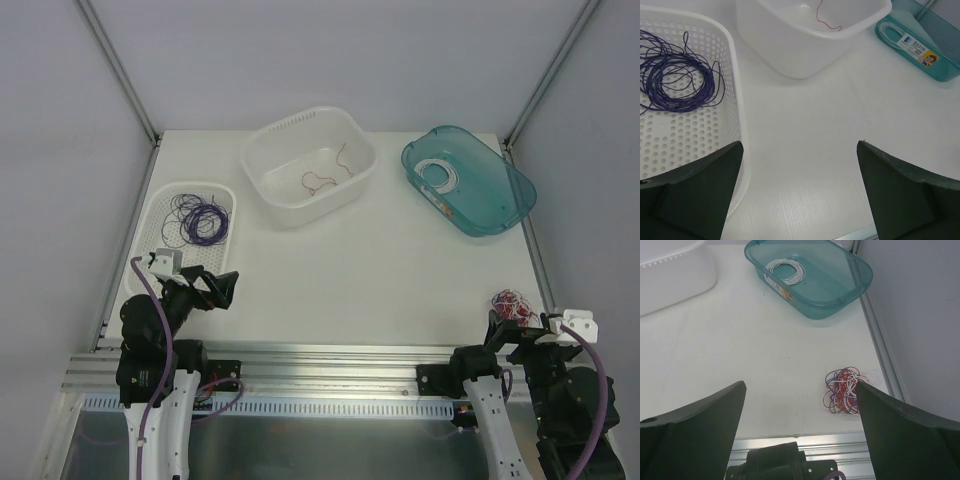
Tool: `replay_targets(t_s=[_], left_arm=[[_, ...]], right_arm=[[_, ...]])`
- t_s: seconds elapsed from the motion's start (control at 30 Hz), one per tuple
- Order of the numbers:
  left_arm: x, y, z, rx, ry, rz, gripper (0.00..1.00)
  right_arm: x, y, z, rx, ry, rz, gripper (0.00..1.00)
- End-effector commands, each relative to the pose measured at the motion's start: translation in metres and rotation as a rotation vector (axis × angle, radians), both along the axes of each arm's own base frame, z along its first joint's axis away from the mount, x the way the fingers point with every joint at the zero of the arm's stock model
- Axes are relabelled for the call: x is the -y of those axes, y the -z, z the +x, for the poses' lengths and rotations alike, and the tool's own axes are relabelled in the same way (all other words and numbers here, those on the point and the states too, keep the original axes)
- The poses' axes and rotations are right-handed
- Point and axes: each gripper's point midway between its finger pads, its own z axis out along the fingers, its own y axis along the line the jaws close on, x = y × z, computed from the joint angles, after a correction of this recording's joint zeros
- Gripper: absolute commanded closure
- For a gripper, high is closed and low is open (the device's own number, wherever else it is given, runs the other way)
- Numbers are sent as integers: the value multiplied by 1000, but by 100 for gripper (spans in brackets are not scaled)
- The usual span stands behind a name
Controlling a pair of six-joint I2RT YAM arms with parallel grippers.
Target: Untangle the cables
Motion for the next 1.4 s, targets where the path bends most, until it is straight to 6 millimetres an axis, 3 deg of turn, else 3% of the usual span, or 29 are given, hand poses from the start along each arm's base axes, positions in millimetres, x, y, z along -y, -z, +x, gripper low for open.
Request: replay_targets(t_s=[0.0,0.17,0.33,0.57,0.63,0.73,0.83,1.07,1.27,1.37], left_arm=[[-3,-35,-15,209,-28,3,1],[-6,-34,-14,197,-47,-15,1],[-8,-33,-12,185,-63,-34,1],[-15,-29,-9,139,-123,-80,1],[-17,-27,-8,124,-138,-84,1],[-21,-25,-7,99,-162,-93,1],[-23,-22,-6,75,-178,-104,1],[-23,-20,-4,43,-186,-120,1],[-17,-15,-1,-6,-161,-135,1],[-18,-15,-2,-2,-163,-138,1]], right_arm=[[7,-14,-31,228,12,43,3],[12,-13,-27,211,56,78,3],[4,-10,-13,128,42,105,3],[0,1,19,-189,92,110,3],[-7,8,31,-287,118,170,3],[-32,23,54,-389,56,261,3],[-30,44,72,-466,194,363,3],[21,95,97,-538,668,319,3],[49,129,112,-598,937,343,3],[74,147,118,-632,1084,395,3]])
